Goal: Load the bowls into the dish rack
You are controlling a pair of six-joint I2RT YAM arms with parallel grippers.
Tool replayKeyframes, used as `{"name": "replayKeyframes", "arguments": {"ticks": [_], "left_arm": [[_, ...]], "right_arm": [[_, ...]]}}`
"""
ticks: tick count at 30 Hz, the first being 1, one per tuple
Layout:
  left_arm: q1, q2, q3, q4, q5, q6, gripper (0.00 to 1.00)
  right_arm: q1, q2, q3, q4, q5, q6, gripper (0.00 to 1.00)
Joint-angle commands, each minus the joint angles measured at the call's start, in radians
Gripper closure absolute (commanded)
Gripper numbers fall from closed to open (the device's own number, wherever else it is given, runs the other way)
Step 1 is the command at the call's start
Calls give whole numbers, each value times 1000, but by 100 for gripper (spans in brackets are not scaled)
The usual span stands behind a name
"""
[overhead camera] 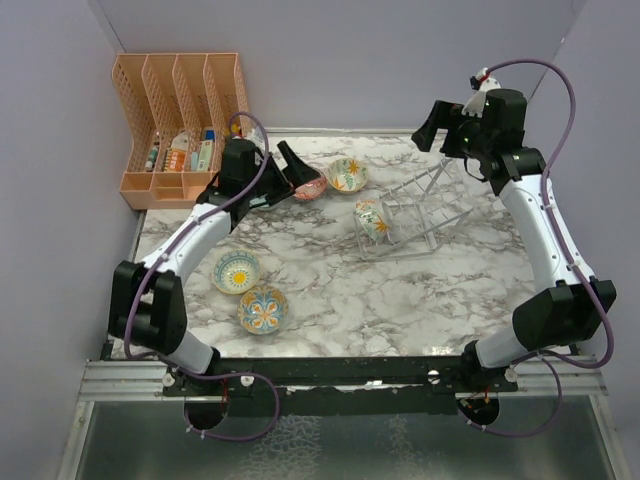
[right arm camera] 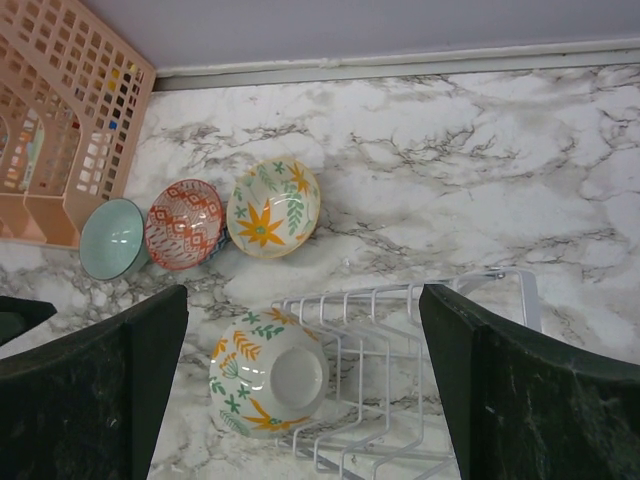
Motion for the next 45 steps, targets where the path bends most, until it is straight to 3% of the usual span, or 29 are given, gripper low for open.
{"name": "replayKeyframes", "arguments": {"ticks": [1, 4, 9, 19, 29, 33, 37, 43, 45], "left_arm": [[-38, -154, 53, -617, -536, 180, 2], [-46, -218, 1, -760, -676, 133, 4], [-71, -333, -144, -817, -721, 52, 14], [-102, -296, -323, -609, -682, 80, 34], [-119, -165, -336, -517, -673, 144, 41], [-119, -145, -326, -508, -689, 169, 50], [-119, -127, -320, -516, -693, 191, 72], [-119, -119, -339, -509, -688, 199, 77], [-119, -117, -333, -510, -690, 209, 97]], "right_arm": [[-6, -13, -2, 15, -66, 14, 1], [-6, -22, -32, 29, -89, 24, 1], [-6, -45, -94, 52, -110, 33, 1], [-6, -64, -150, 73, -146, 52, 0], [-6, -76, -135, 53, -115, 37, 0], [-6, -78, -133, 47, -104, 31, 0], [-6, -82, -134, 43, -94, 28, 0], [-6, -77, -129, 42, -91, 25, 0], [-6, -73, -122, 42, -90, 25, 0]]}}
